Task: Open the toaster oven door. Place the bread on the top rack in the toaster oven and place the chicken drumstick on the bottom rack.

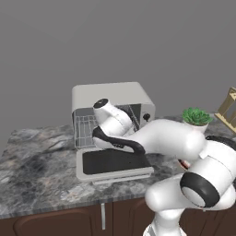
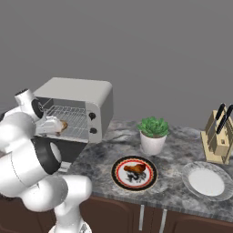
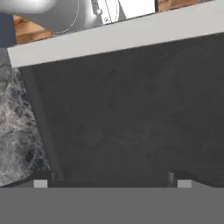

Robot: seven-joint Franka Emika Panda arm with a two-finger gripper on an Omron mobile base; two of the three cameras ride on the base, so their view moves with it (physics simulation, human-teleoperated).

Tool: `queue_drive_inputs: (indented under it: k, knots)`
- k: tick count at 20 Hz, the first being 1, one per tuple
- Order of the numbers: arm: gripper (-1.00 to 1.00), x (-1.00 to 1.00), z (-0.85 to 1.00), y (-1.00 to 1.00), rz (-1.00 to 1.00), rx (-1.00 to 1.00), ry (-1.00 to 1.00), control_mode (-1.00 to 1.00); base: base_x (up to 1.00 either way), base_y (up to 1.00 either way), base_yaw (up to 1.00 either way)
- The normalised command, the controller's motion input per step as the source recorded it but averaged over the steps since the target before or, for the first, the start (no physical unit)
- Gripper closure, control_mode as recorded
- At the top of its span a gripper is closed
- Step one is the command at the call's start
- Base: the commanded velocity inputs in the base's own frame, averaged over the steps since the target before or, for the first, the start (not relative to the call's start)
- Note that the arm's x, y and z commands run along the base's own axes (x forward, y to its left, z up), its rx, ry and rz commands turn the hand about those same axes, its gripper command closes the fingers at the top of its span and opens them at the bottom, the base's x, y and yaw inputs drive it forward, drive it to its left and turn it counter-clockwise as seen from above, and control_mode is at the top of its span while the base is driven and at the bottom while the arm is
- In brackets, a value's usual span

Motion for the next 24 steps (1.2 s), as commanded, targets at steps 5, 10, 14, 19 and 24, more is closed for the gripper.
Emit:
queue_drive_inputs:
  k: [5, 10, 14, 19, 24]
  knots:
    - [-1.0, 0.43, -0.18, 0.0, -0.27, 0.08, 0.01, -1.0, 0.0, 0.0, 0.0]
    - [-1.0, 0.49, 0.02, 0.08, -0.21, 0.07, -0.04, -1.0, 0.0, 0.0, 0.0]
    - [-1.0, 0.26, 0.0, 0.0, -0.12, 0.07, -0.12, -1.0, 0.0, 0.0, 0.0]
    - [-1.0, 0.43, 0.0, 0.0, -0.08, 0.07, -0.15, -1.0, 0.0, 0.0, 0.0]
    - [-1.0, 0.3, -0.02, 0.0, -0.01, 0.06, -0.25, -1.0, 0.0, 0.0, 0.0]
